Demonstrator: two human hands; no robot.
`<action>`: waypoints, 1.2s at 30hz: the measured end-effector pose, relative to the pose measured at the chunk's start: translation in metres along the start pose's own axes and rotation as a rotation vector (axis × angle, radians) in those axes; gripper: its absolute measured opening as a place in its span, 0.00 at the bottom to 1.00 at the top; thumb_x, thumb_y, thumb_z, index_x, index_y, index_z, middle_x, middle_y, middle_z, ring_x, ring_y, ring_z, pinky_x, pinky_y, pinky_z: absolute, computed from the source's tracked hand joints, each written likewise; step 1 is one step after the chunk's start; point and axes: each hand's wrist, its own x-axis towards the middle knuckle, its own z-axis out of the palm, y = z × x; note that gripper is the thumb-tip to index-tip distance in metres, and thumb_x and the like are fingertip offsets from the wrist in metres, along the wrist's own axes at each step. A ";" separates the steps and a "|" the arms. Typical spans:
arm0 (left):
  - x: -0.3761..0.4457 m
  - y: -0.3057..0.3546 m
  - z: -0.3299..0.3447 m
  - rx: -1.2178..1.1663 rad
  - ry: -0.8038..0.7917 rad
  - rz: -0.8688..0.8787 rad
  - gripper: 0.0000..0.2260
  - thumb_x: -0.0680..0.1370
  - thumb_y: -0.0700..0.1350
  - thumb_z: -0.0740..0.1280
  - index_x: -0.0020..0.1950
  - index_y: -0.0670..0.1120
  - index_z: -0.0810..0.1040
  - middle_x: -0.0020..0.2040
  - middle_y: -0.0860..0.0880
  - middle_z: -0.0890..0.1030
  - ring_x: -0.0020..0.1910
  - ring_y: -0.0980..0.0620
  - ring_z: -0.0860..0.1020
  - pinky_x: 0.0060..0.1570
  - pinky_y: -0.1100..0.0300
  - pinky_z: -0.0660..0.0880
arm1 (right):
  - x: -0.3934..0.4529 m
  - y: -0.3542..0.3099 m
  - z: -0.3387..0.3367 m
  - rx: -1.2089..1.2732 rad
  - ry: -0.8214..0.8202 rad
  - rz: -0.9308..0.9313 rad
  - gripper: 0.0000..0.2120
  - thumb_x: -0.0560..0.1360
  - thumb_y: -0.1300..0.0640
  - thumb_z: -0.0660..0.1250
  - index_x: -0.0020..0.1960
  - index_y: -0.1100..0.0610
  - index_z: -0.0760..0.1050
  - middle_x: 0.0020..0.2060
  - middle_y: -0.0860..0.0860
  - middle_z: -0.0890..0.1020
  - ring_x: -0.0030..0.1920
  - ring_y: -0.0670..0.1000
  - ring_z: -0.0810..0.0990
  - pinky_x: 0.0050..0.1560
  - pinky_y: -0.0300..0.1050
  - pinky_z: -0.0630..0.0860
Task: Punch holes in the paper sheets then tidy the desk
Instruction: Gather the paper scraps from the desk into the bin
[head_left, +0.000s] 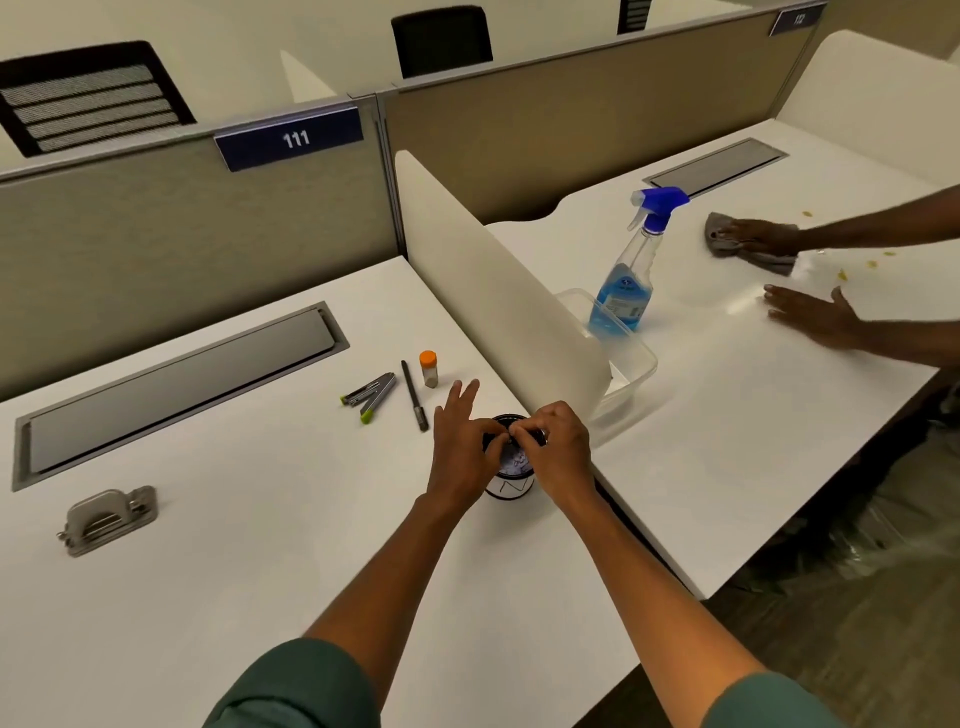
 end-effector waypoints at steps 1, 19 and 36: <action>-0.001 -0.001 -0.001 -0.019 0.006 -0.005 0.03 0.75 0.42 0.71 0.46 0.46 0.84 0.77 0.45 0.62 0.79 0.48 0.49 0.76 0.47 0.47 | 0.000 -0.001 0.000 -0.001 -0.010 0.004 0.03 0.71 0.57 0.74 0.44 0.56 0.83 0.46 0.46 0.74 0.48 0.46 0.76 0.46 0.33 0.70; -0.025 -0.013 -0.037 -0.033 0.086 0.115 0.14 0.79 0.42 0.67 0.64 0.46 0.76 0.73 0.44 0.67 0.77 0.49 0.55 0.74 0.47 0.57 | -0.024 -0.035 0.005 -0.019 0.222 -0.202 0.06 0.75 0.59 0.69 0.51 0.56 0.81 0.47 0.51 0.82 0.48 0.50 0.79 0.47 0.40 0.78; -0.222 -0.179 -0.198 0.060 0.366 -0.340 0.14 0.77 0.44 0.69 0.63 0.47 0.76 0.71 0.47 0.70 0.76 0.48 0.59 0.73 0.55 0.58 | -0.155 -0.107 0.162 0.081 -0.200 -0.318 0.06 0.73 0.58 0.72 0.50 0.53 0.81 0.42 0.46 0.78 0.38 0.43 0.74 0.38 0.29 0.68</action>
